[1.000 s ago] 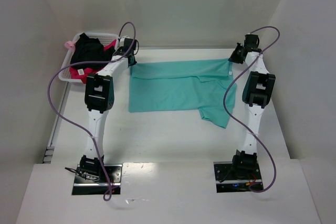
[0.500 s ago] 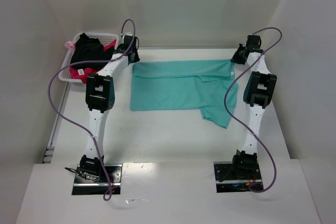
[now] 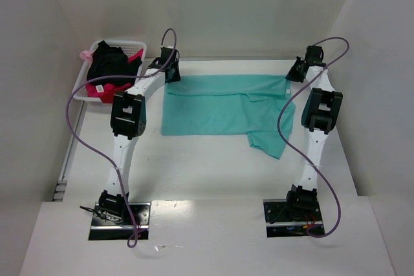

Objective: Fold and stack the t-shirts
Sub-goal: Fold the flattened tshirt in 1/3 of the way

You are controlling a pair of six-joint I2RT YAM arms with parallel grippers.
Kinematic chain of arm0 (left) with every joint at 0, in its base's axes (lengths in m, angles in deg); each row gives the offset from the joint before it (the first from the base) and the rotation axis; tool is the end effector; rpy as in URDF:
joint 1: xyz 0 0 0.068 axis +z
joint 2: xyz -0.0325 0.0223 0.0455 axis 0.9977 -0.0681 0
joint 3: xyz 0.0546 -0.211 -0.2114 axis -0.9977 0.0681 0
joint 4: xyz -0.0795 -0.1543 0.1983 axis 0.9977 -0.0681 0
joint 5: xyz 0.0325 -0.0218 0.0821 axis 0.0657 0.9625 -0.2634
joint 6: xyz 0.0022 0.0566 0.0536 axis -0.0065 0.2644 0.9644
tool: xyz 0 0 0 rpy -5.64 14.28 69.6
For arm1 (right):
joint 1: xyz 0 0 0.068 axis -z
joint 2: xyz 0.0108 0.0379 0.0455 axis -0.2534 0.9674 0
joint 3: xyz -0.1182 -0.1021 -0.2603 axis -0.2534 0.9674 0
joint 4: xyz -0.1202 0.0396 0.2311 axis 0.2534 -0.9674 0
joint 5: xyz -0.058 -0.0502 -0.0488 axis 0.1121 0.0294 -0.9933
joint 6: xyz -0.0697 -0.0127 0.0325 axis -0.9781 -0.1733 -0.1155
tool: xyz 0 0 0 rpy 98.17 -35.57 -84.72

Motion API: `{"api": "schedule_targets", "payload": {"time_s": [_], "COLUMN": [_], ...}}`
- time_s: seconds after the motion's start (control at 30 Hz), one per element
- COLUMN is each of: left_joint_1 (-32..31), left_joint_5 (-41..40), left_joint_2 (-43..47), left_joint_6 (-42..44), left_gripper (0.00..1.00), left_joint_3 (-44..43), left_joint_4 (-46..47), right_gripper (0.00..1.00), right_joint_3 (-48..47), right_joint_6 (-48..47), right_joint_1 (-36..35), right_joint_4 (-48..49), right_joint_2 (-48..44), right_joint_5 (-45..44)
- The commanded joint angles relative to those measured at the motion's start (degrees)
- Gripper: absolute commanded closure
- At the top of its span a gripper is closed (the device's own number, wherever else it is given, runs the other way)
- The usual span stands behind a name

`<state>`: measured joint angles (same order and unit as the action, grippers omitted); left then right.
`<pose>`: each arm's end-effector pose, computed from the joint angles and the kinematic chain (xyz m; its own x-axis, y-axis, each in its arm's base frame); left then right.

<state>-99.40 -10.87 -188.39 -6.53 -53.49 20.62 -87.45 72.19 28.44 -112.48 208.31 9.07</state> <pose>0.6024 -0.1279 0.1767 -0.5975 -0.2431 -0.7642 -0.1769 0.9694 -0.1701 0.6011 -0.1310 0.1479 -0.6465 0.4769 -0.5955 0.2950 0.8761 0.3814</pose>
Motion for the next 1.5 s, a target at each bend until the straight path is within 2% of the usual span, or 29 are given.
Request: {"api": "schedule_targets", "payload": {"time_s": [0.0, 0.1, 0.23, 0.53, 0.7, 0.73, 0.83, 0.87, 0.9, 1.0, 1.1, 1.13, 1.2, 1.3, 1.37, 1.47], "left_joint_1": [0.5, 0.5, 0.5, 0.5, 0.5, 0.5, -0.1, -0.1, -0.1, -0.1, -1.2, -1.2, -1.7, -1.7, -1.7, -1.7], "left_joint_5": [-4.4, -4.4, -8.7, -9.3, -8.6, -8.6, -7.9, -7.2, -6.7, -4.3, -3.1, -2.5, -2.5, -0.1, 1.6, 8.7], "left_joint_2": [-0.9, -0.4, -1.7, -1.2, 0.4, 1.2, 2.3, 2.3, 3.0, 4.3, 7.0, 7.8, 10.6, 16.0, 18.8, 24.5], "left_joint_6": [-0.2, -0.2, -0.2, -0.2, 1.1, 1.1, 1.1, 1.1, 1.1, 1.6, 2.1, 2.1, 2.6, 2.6, 3.2, 3.2], "left_gripper": [0.54, 0.47, 0.39, 0.37, 0.29, 0.27, 0.18, 0.15, 0.13, 0.09, 0.06, 0.04, 0.02, 0.01, 0.01, 0.01], "left_joint_3": [0.3, 0.3, -1.6, -2.0, -2.7, -3.2, -3.8, -3.8, -3.8, -3.8, -3.1, -2.5, -0.5, 6.6, 13.0, 19.8], "left_joint_4": [-0.2, 0.5, -1.9, -2.0, -1.5, -1.5, -1.5, -1.5, -1.5, -1.5, -2.0, -2.0, -2.0, -0.3, 0.6, 3.6], "right_gripper": [0.97, 0.97, 0.97, 0.96, 0.94, 0.92, 0.75, 0.67, 0.49, 0.32, 0.25, 0.18, 0.17, 0.15, 0.13, 0.12], "right_joint_3": [1.0, 1.6, 2.1, 2.6, 2.6, 1.9, 1.4, 1.4, 1.4, 1.4, 2.6, 4.2, 6.5, 14.2, 22.6, 32.6], "right_joint_6": [-0.5, -0.5, -0.5, -0.5, -0.5, -0.5, -0.5, -0.5, -0.5, -0.5, -0.5, -0.5, -1.1, -2.4, -2.9, -3.6], "right_joint_1": [0.5, 1.0, 1.0, 1.5, 1.5, 1.5, 1.5, 1.5, 1.5, 1.5, 1.5, 1.5, 1.5, 1.5, 1.5, 1.0], "right_joint_4": [0.2, 0.7, 0.7, 1.2, 1.2, 1.2, 1.2, 1.2, 1.2, 0.7, 0.7, 0.7, 0.7, 2.3, 4.3, 6.5], "right_joint_2": [-5.0, -5.0, -5.5, -6.1, -6.1, -6.6, -6.6, -7.4, -8.2, -10.6, -14.5, -15.7, -19.8, -24.7, -30.7, -37.0], "right_joint_5": [-0.5, -0.5, -0.5, -0.5, 0.6, 0.7, 1.2, 1.2, 1.7, 2.2, 2.2, 2.2, 1.7, 0.9, 0.9, 1.4]}}
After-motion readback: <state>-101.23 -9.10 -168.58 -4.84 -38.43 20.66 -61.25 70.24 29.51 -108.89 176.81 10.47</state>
